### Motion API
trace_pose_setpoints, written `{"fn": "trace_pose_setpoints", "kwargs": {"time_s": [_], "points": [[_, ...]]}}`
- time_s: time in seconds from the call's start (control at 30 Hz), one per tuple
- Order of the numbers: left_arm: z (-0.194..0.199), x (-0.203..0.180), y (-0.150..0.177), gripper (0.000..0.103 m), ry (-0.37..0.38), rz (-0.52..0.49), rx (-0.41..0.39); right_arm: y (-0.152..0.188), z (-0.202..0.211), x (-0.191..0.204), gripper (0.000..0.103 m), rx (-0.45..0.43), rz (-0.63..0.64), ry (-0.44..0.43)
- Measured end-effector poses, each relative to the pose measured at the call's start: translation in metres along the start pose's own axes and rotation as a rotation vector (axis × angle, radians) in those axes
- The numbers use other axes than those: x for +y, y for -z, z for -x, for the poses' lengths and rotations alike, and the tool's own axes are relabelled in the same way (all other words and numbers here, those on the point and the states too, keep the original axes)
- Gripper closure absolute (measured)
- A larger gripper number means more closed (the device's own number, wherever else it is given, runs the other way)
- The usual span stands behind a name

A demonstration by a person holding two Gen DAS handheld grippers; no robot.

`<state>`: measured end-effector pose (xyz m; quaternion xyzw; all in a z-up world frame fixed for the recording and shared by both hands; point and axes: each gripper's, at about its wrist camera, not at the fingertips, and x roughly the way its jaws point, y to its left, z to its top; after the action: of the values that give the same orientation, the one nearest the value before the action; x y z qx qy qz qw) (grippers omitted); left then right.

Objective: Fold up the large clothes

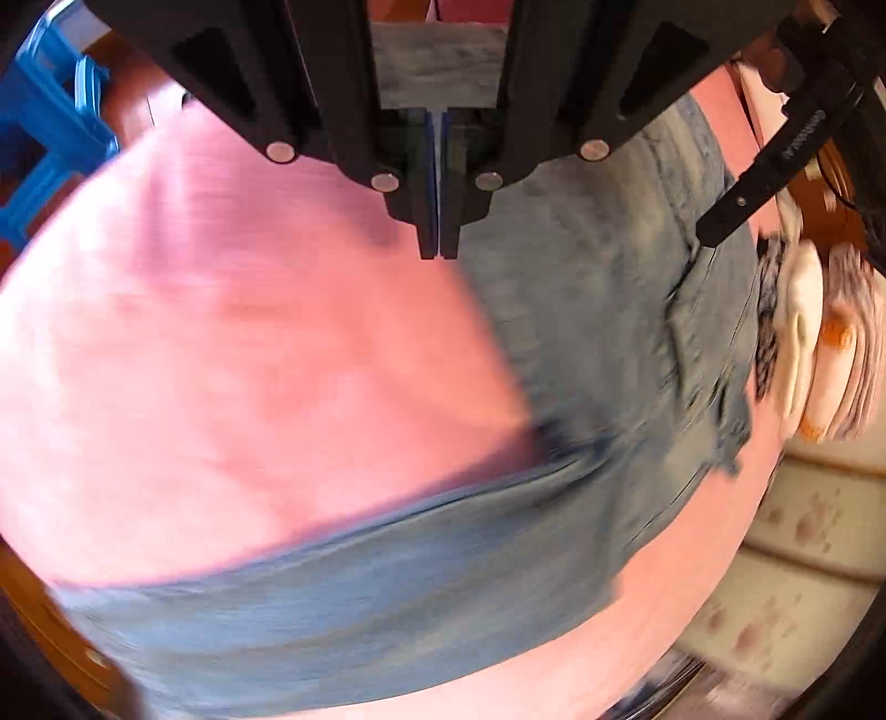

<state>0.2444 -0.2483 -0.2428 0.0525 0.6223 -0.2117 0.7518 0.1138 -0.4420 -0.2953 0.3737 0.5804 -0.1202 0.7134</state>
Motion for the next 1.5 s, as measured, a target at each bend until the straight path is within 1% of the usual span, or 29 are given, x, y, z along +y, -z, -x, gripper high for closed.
{"fn": "trace_pose_setpoints", "kwargs": {"time_s": [0.13,0.2,0.23,0.33,0.4,0.43,0.47,0.53,0.57,0.6,0.63,0.67,0.7,0.77,0.83,0.93,1.0,1.13,1.23,1.27,1.3,1.37,1.4,1.43,1.5], "points": [[-0.011,-0.07,-0.016,0.08,0.024,-0.163,0.017,-0.003,0.029,-0.064,0.102,-0.063,-0.14,0.018],[-0.014,-0.101,-0.021,0.08,0.037,-0.23,0.026,-0.004,0.04,-0.09,0.102,-0.094,-0.204,0.023],[-0.015,-0.11,-0.023,0.08,0.044,-0.251,0.029,-0.005,0.046,-0.108,0.102,-0.113,-0.253,0.017],[-0.025,-0.161,-0.032,0.08,0.058,-0.366,0.056,-0.007,0.057,-0.146,0.102,-0.154,-0.364,0.011],[-0.033,-0.189,-0.039,0.08,0.068,-0.436,0.063,-0.01,0.063,-0.164,0.102,-0.179,-0.41,0.012],[-0.036,-0.196,-0.041,0.08,0.07,-0.46,0.064,-0.013,0.066,-0.174,0.102,-0.2,-0.436,0.012],[-0.04,-0.212,-0.044,0.08,0.067,-0.509,0.063,-0.016,0.068,-0.18,0.102,-0.215,-0.454,0.007],[-0.045,-0.231,-0.047,0.08,0.06,-0.559,0.055,-0.023,0.071,-0.192,0.102,-0.25,-0.492,-0.029],[-0.047,-0.24,-0.049,0.08,0.064,-0.58,0.057,-0.028,0.072,-0.196,0.097,-0.26,-0.502,-0.046],[-0.05,-0.245,-0.05,0.08,0.069,-0.591,0.064,-0.035,0.073,-0.201,0.088,-0.276,-0.513,-0.07],[-0.053,-0.25,-0.051,0.08,0.072,-0.597,0.075,-0.042,0.073,-0.206,0.082,-0.296,-0.52,-0.09],[-0.055,-0.252,-0.052,0.08,0.077,-0.601,0.084,-0.048,0.074,-0.208,0.072,-0.317,-0.522,-0.104],[-0.06,-0.257,-0.054,0.08,0.081,-0.605,0.097,-0.055,0.075,-0.211,0.067,-0.346,-0.523,-0.125],[-0.065,-0.262,-0.056,0.08,0.078,-0.62,0.111,-0.07,0.075,-0.217,0.067,-0.385,-0.519,-0.159],[-0.069,-0.265,-0.057,0.08,0.07,-0.629,0.117,-0.091,0.072,-0.224,0.067,-0.398,-0.512,-0.204],[-0.076,-0.257,-0.061,0.08,0.071,-0.618,0.129,-0.112,0.062,-0.228,0.066,-0.393,-0.517,-0.224],[-0.077,-0.252,-0.066,0.08,0.076,-0.603,0.138,-0.126,0.055,-0.233,0.066,-0.405,-0.536,-0.233],[-0.078,-0.247,-0.073,0.079,0.078,-0.586,0.137,-0.14,0.046,-0.244,0.067,-0.432,-0.589,-0.292],[-0.078,-0.239,-0.08,0.078,0.078,-0.566,0.131,-0.146,0.043,-0.25,0.067,-0.447,-0.624,-0.309],[-0.078,-0.236,-0.083,0.078,0.077,-0.555,0.13,-0.148,0.042,-0.251,0.067,-0.457,-0.632,-0.313],[-0.077,-0.232,-0.085,0.078,0.075,-0.545,0.129,-0.149,0.042,-0.251,0.075,-0.466,-0.635,-0.31],[-0.075,-0.225,-0.089,0.078,0.074,-0.521,0.124,-0.153,0.043,-0.249,0.088,-0.471,-0.637,-0.274],[-0.072,-0.219,-0.092,0.078,0.075,-0.505,0.121,-0.155,0.044,-0.246,0.092,-0.474,-0.634,-0.266],[-0.07,-0.214,-0.093,0.077,0.075,-0.493,0.12,-0.155,0.046,-0.243,0.095,-0.488,-0.627,-0.261],[-0.064,-0.201,-0.097,0.077,0.074,-0.464,0.11,-0.155,0.053,-0.233,0.096,-0.513,-0.606,-0.242]]}}
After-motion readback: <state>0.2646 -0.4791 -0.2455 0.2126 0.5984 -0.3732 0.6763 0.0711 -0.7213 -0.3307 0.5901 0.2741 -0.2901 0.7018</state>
